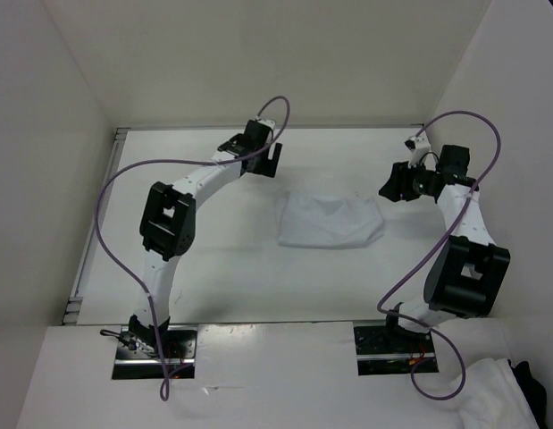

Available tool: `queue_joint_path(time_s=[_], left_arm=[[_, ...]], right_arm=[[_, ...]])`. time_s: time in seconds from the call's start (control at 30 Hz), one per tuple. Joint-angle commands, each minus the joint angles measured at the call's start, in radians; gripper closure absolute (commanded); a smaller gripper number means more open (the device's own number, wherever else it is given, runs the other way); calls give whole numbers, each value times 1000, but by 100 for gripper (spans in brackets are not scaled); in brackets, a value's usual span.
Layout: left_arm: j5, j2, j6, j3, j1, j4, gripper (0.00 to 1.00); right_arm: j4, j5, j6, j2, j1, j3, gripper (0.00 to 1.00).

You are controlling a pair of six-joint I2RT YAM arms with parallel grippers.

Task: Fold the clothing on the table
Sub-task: Fold the skirt

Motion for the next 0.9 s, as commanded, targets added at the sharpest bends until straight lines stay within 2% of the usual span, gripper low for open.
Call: queue_joint_path(time_s=[0.0, 0.13, 0.17, 0.27, 0.3, 0.37, 0.43, 0.47, 0.63, 0.73, 0.87], left_arm=[[-81, -15, -60, 38, 19, -33, 6], [17, -100, -13, -28, 9, -6, 6], [123, -139, 4, -74, -4, 17, 6], [317, -205, 14, -145, -27, 53, 10], [451, -216, 3, -192, -27, 62, 13], [582, -228, -45, -238, -27, 73, 18], [643, -229, -72, -258, -27, 103, 20], [692, -229, -83, -269, -27, 120, 24], [694, -146, -114, -207, -27, 131, 33], [654, -114, -103, -151, -27, 108, 33], [608, -80, -91, -116, -27, 93, 26]], right_arm=[[-30, -27, 7, -52, -5, -2, 44], [-87, -42, -80, -52, -5, -11, 44], [-98, -42, -105, -52, -5, -25, 44], [-98, 7, -140, -18, 10, -49, 44], [-107, 16, -149, 14, 10, -58, 44], [-125, 16, -159, 46, 10, -59, 44], [-134, 16, -159, 86, 10, -59, 44], [-150, 16, -159, 106, 10, -59, 44], [-161, 7, -148, 221, 1, 1, 45], [-95, 7, -137, 231, 1, 20, 45], [-95, 16, -137, 324, 20, 104, 45]])
